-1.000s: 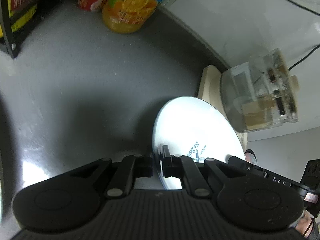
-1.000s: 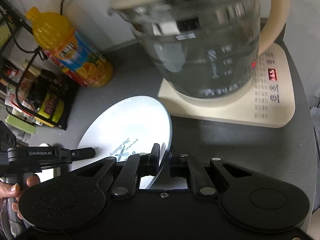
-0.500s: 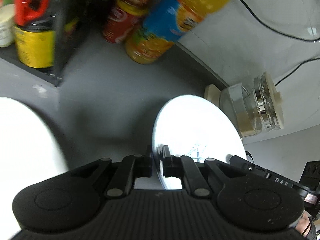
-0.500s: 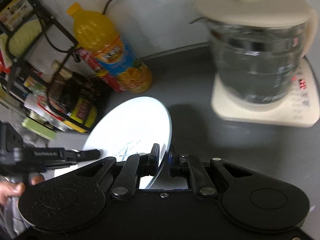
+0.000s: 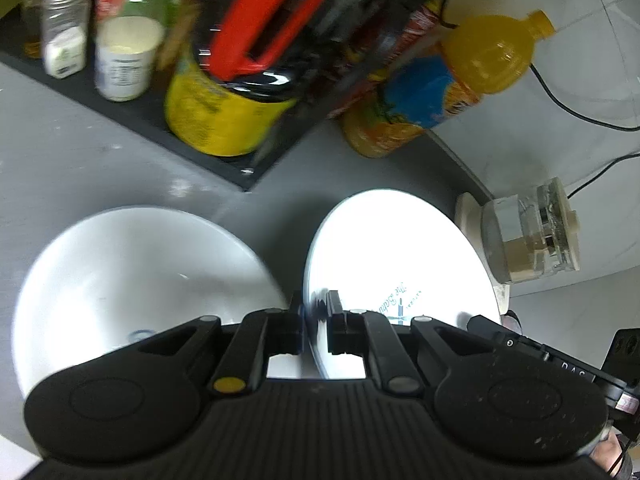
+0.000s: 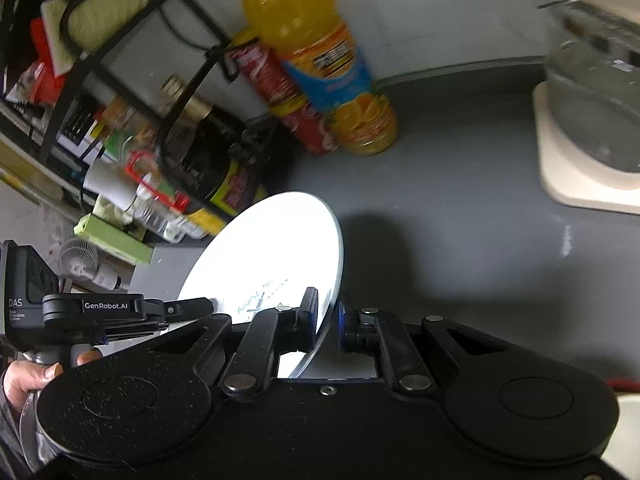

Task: Organize plates and bowls
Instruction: 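Carry the 'BAKERY' plate over the plate stack with both tools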

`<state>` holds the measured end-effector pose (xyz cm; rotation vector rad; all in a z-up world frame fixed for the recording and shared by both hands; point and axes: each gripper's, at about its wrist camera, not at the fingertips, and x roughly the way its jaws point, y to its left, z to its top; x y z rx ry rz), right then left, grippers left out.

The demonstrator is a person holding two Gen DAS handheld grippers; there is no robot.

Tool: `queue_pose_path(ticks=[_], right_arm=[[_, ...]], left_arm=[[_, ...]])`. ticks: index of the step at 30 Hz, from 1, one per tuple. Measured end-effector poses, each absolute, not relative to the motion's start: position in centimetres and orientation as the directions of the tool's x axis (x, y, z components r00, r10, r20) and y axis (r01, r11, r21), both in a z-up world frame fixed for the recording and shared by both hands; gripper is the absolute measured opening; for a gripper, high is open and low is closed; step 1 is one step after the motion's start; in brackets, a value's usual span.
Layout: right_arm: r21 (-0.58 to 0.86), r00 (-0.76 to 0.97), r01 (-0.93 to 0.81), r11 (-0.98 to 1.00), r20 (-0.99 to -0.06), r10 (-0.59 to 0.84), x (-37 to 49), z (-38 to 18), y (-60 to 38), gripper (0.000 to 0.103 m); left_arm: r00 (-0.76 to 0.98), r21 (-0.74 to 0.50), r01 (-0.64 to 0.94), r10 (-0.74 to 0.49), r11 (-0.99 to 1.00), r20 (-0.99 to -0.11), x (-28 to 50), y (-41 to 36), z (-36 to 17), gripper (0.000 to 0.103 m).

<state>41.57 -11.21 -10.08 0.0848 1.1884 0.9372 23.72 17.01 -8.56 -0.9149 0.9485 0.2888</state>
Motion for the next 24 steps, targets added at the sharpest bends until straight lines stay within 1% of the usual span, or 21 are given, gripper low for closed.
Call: queue_pose_path(ticks=[10, 24], right_arm=[[0.514, 0.032, -0.586, 0.627, -0.758, 0.651, 37.6, -11.1, -7.7, 0.01], [0.477, 0.044, -0.589, 0.653, -0.788, 0.615, 32.9, -12.4, -5.6, 0.01]], left_arm=[[0.553, -0.517, -0.598, -0.152, 0.612, -0.819, 20.0, 20.1, -9.3, 0.008], [0.516, -0.505, -0.605, -0.18, 0.615, -0.838, 16.0, 22.0, -11.6, 0.009]])
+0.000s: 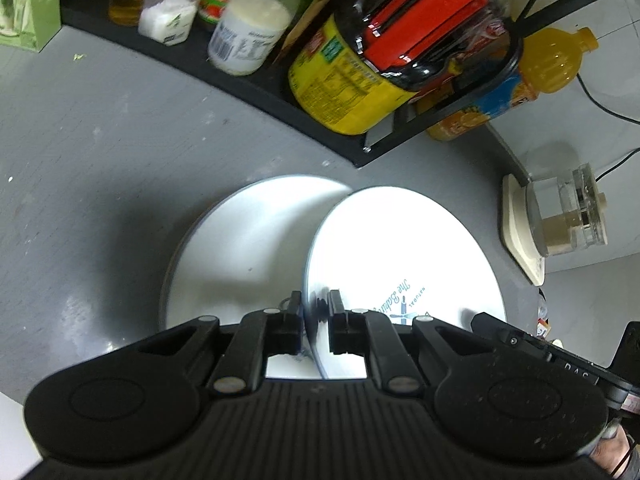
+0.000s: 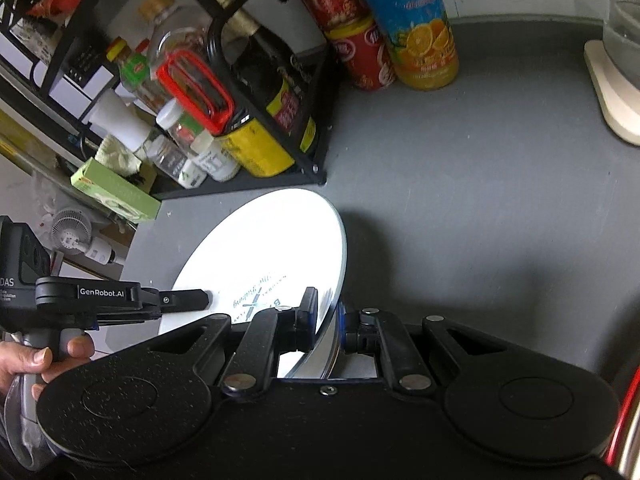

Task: Organize plates and bowls
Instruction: 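Carry the 'BAKERY' plate over the plate stack with both tools, then lower the 'BAKERY' plate onto the stack and open both tools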

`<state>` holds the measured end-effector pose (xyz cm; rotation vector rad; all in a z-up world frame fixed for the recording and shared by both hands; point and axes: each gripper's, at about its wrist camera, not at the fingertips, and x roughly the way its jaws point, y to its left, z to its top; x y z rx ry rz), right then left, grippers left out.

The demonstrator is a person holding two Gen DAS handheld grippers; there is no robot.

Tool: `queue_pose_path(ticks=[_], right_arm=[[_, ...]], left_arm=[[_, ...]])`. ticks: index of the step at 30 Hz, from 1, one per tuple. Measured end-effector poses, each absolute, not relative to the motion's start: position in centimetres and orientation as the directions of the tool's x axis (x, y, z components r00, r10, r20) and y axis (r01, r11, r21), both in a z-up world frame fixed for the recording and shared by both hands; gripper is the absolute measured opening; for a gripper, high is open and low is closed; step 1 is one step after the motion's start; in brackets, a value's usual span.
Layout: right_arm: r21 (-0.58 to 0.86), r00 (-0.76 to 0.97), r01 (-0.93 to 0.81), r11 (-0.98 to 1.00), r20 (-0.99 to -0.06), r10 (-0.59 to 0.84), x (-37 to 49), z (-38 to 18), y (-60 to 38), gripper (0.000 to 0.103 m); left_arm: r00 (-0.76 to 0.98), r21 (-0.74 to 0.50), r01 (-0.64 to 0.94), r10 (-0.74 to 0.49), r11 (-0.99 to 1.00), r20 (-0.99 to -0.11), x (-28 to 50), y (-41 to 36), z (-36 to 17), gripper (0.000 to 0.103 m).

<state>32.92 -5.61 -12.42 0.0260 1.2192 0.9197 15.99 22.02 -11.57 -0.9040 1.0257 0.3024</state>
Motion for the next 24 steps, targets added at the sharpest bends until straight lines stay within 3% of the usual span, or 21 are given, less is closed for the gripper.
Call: queue_pose_path(ticks=[24], right_arm=[[0.396, 0.076, -0.601, 0.695, -0.837, 0.542, 29.7, -13.9, -4.2, 0.01]], left_arm=[[0.48, -0.502, -0.627, -0.213, 0.595, -0.851, 14.2, 22.6, -15.2, 0.012]])
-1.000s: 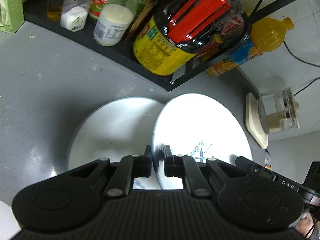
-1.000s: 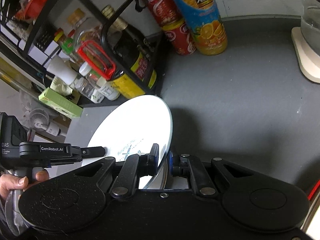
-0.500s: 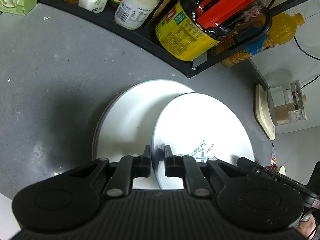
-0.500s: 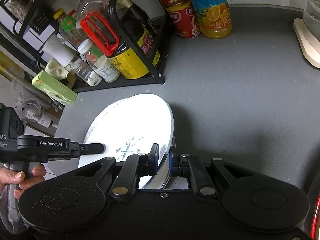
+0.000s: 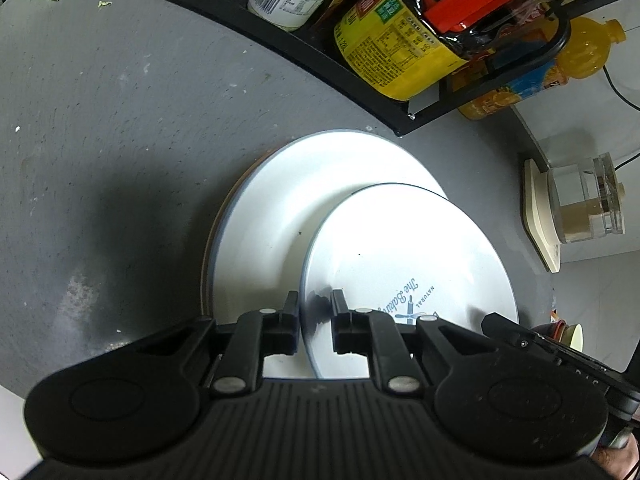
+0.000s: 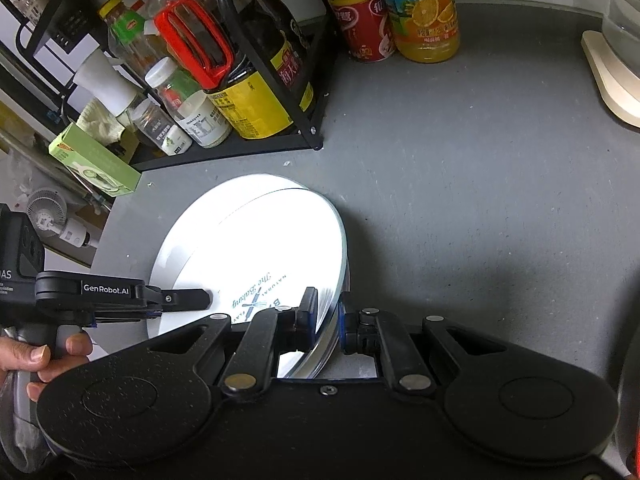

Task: Organize plates and bowls
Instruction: 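Lower the 'BAKERY' plate onto the stack and open both tools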

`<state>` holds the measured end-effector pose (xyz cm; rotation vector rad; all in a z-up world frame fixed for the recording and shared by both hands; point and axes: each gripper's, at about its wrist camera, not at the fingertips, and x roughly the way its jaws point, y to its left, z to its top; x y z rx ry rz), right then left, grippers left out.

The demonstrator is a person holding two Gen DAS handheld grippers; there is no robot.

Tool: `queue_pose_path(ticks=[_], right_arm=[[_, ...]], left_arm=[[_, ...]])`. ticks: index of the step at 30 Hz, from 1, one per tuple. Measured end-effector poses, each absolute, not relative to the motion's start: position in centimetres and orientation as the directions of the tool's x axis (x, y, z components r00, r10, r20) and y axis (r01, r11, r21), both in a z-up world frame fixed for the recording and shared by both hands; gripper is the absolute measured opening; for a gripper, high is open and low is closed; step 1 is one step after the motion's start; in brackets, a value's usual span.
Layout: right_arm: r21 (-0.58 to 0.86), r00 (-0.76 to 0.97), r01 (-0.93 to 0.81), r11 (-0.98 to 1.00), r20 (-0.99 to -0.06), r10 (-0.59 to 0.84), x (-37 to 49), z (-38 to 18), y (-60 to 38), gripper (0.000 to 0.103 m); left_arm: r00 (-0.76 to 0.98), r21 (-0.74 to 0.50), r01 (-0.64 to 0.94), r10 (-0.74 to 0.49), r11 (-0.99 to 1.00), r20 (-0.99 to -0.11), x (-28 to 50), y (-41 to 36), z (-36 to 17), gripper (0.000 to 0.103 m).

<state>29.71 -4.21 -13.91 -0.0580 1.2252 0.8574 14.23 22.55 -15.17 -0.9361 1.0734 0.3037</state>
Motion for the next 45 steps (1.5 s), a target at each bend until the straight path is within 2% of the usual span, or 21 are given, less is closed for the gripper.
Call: queue_pose_path(ticks=[13, 23, 26, 30, 32, 38, 43, 45], right_arm=[[0.366, 0.089, -0.603, 0.708, -0.852, 0.516, 29.3, -14.3, -3.0, 0.008], [0.363, 0.093, -0.605, 0.709, -0.852, 0.515, 29.4, -14.5, -2.3, 0.006], [0.362, 0.09, -0.605, 0.709, -0.853, 0.513, 29.3, -14.7, -2.2, 0.006], [0.365, 0.081, -0.603, 0.709, -0.857, 0.509, 29.2, -15.0, -1.9, 0.006], [0.363, 0.079, -0.602, 0.711, -0.859, 0.505, 29.2, -15.2, -1.8, 0.007], [0.36, 0.07, -0.605, 0.71, -0.865, 0.497, 29.2, -15.6, -1.2, 0.009], [0.355, 0.061, -0.609, 0.709, -0.87, 0.489, 29.3, -15.9, -0.7, 0.01], [0.355, 0.056, -0.612, 0.707, -0.872, 0.487, 29.2, -16.1, -0.5, 0.011]], left_arm=[[0.466, -0.47, -0.63, -0.183, 0.618, -0.865, 14.6, 22.9, -15.0, 0.013], [0.462, -0.406, -0.64, -0.096, 0.652, -0.882, 13.6, 24.5, -12.2, 0.014], [0.484, -0.414, -0.641, -0.079, 0.646, -0.872, 12.8, 25.2, -11.1, 0.019], [0.485, -0.367, -0.657, -0.004, 0.658, -0.875, 12.1, 25.6, -9.5, 0.043], [0.492, -0.369, -0.653, 0.0, 0.662, -0.871, 12.0, 25.8, -9.5, 0.045], [0.469, -0.367, -0.67, -0.015, 0.646, -0.883, 12.1, 25.5, -11.3, 0.045], [0.482, -0.394, -0.683, -0.026, 0.615, -0.876, 11.8, 25.7, -12.1, 0.038], [0.495, -0.408, -0.676, -0.032, 0.613, -0.868, 11.6, 25.9, -12.0, 0.03]])
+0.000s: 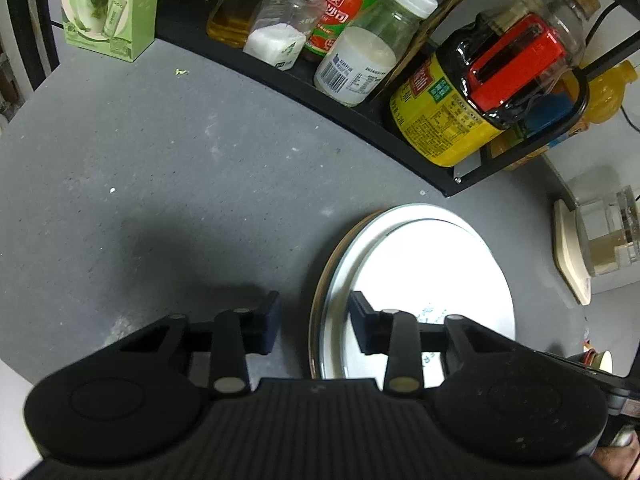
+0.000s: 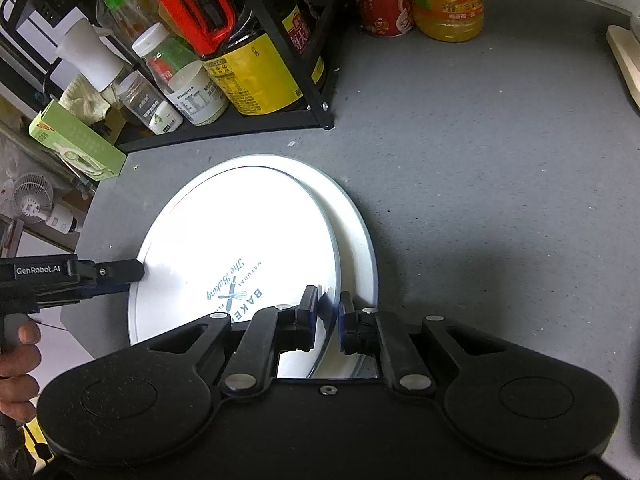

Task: Organize plates and bowls
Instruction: 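Lower the 'BAKERY' plate onto the stack and open both tools, then lift both open tools off the plate stack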

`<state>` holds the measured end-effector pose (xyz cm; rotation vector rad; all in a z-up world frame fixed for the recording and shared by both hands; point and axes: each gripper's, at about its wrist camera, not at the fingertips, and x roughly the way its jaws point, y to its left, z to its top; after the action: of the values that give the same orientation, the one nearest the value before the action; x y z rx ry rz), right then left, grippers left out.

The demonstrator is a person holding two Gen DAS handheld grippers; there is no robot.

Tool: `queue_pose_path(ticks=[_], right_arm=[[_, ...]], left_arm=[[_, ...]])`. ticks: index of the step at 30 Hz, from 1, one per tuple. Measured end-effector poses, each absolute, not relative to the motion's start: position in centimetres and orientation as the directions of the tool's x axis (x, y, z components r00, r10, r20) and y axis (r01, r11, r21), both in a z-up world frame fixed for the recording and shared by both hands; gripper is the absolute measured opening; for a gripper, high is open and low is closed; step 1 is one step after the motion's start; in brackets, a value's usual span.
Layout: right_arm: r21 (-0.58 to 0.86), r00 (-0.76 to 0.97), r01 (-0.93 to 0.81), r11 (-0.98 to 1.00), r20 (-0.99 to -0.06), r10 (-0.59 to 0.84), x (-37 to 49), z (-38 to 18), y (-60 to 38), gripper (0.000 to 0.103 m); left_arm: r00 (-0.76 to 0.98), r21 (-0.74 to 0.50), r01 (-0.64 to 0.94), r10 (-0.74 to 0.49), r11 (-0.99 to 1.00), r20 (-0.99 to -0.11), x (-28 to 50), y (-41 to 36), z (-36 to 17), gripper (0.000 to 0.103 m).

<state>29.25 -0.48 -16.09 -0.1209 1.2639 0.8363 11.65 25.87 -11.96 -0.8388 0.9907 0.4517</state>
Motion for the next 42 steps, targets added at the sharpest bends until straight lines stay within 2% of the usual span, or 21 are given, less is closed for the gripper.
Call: queue_pose_path(ticks=[3, 10, 13, 18, 22, 23, 24, 26, 27, 31, 36, 39, 42], right_arm=[[0.356, 0.049, -0.613, 0.705, -0.874, 0.484, 29.2, -16.4, -0.1, 0.011], [0.359, 0.045, -0.612, 0.705, -0.874, 0.484, 29.3, -16.6, 0.1, 0.012], [0.37, 0.028, -0.607, 0.704, -0.875, 0.484, 29.4, -16.6, 0.1, 0.018], [0.378, 0.035, -0.619, 0.689, -0.863, 0.504, 29.1, -15.3, -0.1, 0.044], [0.337, 0.074, -0.644, 0.687, -0.866, 0.494, 28.9, -14.1, -0.2, 0.045], [0.325, 0.088, -0.649, 0.688, -0.866, 0.492, 28.9, -13.7, -0.3, 0.048], [0.312, 0.102, -0.652, 0.691, -0.867, 0.487, 28.8, -13.5, -0.4, 0.058], [0.272, 0.144, -0.656, 0.704, -0.87, 0.471, 28.7, -13.0, -0.7, 0.07], [0.263, 0.153, -0.657, 0.706, -0.871, 0.466, 28.8, -13.0, -0.8, 0.071], [0.27, 0.122, -0.635, 0.723, -0.89, 0.44, 29.3, -14.6, -0.9, 0.071], [0.303, 0.077, -0.614, 0.729, -0.896, 0.437, 29.2, -16.1, -1.1, 0.04], [0.319, 0.065, -0.629, 0.709, -0.887, 0.456, 28.8, -15.9, -1.2, 0.033], [0.313, 0.068, -0.635, 0.706, -0.888, 0.455, 28.8, -15.7, -1.2, 0.032]], left_arm=[[0.505, -0.419, -0.67, -0.037, 0.612, -0.862, 11.7, 26.0, -11.6, 0.021], [0.507, -0.417, -0.669, -0.032, 0.616, -0.861, 11.6, 25.9, -11.4, 0.019], [0.508, -0.418, -0.666, -0.034, 0.618, -0.861, 11.7, 25.9, -11.5, 0.017], [0.508, -0.423, -0.663, -0.044, 0.617, -0.86, 11.9, 26.0, -11.5, 0.016], [0.507, -0.425, -0.66, -0.05, 0.619, -0.861, 12.0, 26.0, -11.6, 0.016], [0.505, -0.425, -0.659, -0.054, 0.62, -0.861, 12.1, 26.0, -11.7, 0.016], [0.503, -0.426, -0.658, -0.059, 0.62, -0.862, 12.1, 25.9, -11.8, 0.016], [0.498, -0.429, -0.659, -0.068, 0.618, -0.864, 12.3, 25.8, -12.1, 0.017], [0.498, -0.428, -0.66, -0.067, 0.617, -0.865, 12.3, 25.8, -12.2, 0.017], [0.493, -0.423, -0.66, -0.067, 0.621, -0.867, 12.4, 25.7, -12.3, 0.017], [0.488, -0.419, -0.658, -0.069, 0.626, -0.87, 12.5, 25.7, -12.3, 0.017], [0.485, -0.416, -0.661, -0.068, 0.625, -0.872, 12.5, 25.7, -12.3, 0.017], [0.475, -0.412, -0.664, -0.072, 0.624, -0.877, 12.7, 25.7, -12.4, 0.018]])
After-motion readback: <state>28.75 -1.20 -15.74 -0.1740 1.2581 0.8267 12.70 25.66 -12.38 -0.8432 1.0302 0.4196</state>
